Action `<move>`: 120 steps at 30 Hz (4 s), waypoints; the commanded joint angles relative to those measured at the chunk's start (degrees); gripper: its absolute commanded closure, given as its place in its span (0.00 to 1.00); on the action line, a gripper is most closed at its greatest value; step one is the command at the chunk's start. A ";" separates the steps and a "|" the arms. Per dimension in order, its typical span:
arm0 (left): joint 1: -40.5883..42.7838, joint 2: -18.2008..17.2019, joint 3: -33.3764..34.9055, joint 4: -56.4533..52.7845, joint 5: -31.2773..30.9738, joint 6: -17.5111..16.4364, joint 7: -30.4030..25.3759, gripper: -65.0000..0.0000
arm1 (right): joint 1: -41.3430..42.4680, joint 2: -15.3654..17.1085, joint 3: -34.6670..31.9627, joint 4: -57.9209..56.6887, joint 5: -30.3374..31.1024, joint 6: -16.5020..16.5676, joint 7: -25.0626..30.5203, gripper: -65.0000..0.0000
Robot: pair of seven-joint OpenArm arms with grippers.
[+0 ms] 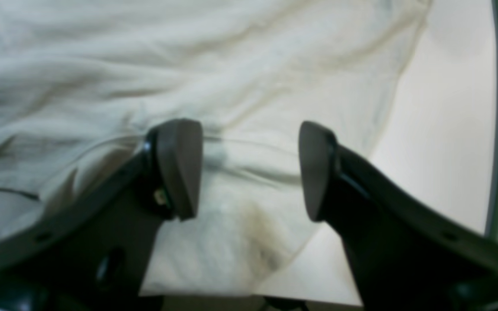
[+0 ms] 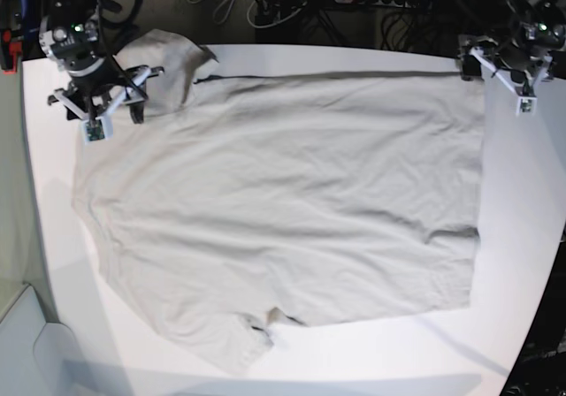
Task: Layout the t-shirt on the table in an organized manner, then fold the t-shirt properly
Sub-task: 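Hold the collar corners with both grippers and drag the shirt flat, then release the shirt with the right gripper and move it to the sleeve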
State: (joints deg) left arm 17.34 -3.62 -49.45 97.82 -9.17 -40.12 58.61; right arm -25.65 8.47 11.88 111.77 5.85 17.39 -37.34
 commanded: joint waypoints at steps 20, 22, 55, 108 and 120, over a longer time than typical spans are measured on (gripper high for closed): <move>-3.23 -0.91 3.25 -7.05 -0.98 0.12 -1.25 0.64 | -1.21 0.19 2.41 0.89 0.18 0.06 1.25 0.44; -3.15 -0.91 3.25 -6.88 -0.98 0.12 -1.25 0.65 | -1.56 0.19 2.49 0.89 0.18 0.06 1.25 0.44; -6.13 -8.65 -4.22 -10.66 -1.07 0.12 -0.81 0.64 | -1.74 0.10 2.05 1.25 0.26 0.06 1.52 0.44; -6.05 -6.80 -10.02 1.39 -0.98 0.12 3.41 0.00 | 29.82 4.50 -4.36 -18.80 0.18 0.06 -2.17 0.90; -4.64 -5.92 -8.35 0.68 -1.07 0.12 2.80 0.00 | 16.11 3.35 -4.45 -3.85 0.18 0.06 -6.75 0.85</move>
State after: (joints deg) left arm 12.97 -8.64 -57.76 97.60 -9.65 -40.12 62.41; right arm -10.28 11.35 7.22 106.91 5.76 17.37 -45.54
